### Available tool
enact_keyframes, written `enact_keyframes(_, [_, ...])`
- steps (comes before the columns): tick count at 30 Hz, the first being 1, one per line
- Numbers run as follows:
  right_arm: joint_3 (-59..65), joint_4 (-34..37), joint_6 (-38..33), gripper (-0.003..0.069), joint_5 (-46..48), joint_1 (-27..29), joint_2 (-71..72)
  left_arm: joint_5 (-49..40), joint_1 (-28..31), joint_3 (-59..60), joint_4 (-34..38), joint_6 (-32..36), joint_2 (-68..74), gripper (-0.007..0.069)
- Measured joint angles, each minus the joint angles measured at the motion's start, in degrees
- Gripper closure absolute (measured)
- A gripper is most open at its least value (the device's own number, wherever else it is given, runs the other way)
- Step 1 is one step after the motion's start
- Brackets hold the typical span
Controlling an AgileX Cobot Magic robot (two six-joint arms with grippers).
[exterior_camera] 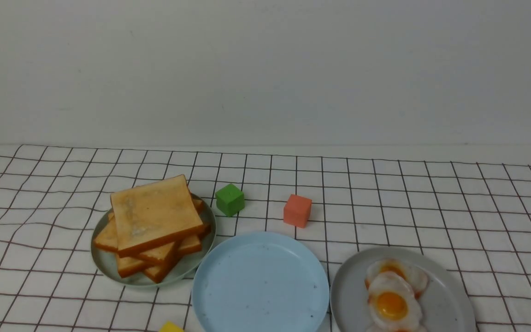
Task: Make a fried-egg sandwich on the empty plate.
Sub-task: Use the left arm to grab a slice of bread
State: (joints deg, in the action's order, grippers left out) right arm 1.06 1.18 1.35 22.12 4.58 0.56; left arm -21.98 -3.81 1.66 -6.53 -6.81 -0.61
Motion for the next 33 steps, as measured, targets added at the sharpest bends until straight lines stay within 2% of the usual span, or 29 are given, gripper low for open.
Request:
enact_keyframes(4, [0.00, -3.07, 0.00, 0.0418, 0.00, 0.00, 0.00, 0.00, 0.00, 0.00, -0.06, 0.00, 0.00, 0.0386])
enact_keyframes(14, [0.23, -2.94, 0.00, 0.0418, -2.31, 0.00, 0.00, 4.96, 0.00, 0.00, 2.58, 0.00, 0.00, 0.0386])
enact_keyframes(16, [0.46, -2.44, 0.00, 0.0418, -5.63, 0.00, 0.00, 7.76, 0.00, 0.00, 4.53, 0.00, 0.00, 0.0386])
enact_keyframes(23, [0.46, -2.25, 0.00, 0.0418, -26.15, 0.00, 0.00, 18.53, 0.00, 0.00, 11.68, 0.00, 0.00, 0.0386])
enact_keyframes(27, [0.46, -2.25, 0.00, 0.0418, -31.44, 0.00, 0.00, 19.61, 0.00, 0.00, 12.19, 0.00, 0.00, 0.0386])
enact_keyframes(33, [0.46, -2.25, 0.06, 0.0418, -32.81, 0.00, 0.00, 19.62, 0.00, 0.00, 12.29, 0.00, 0.00, 0.0386])
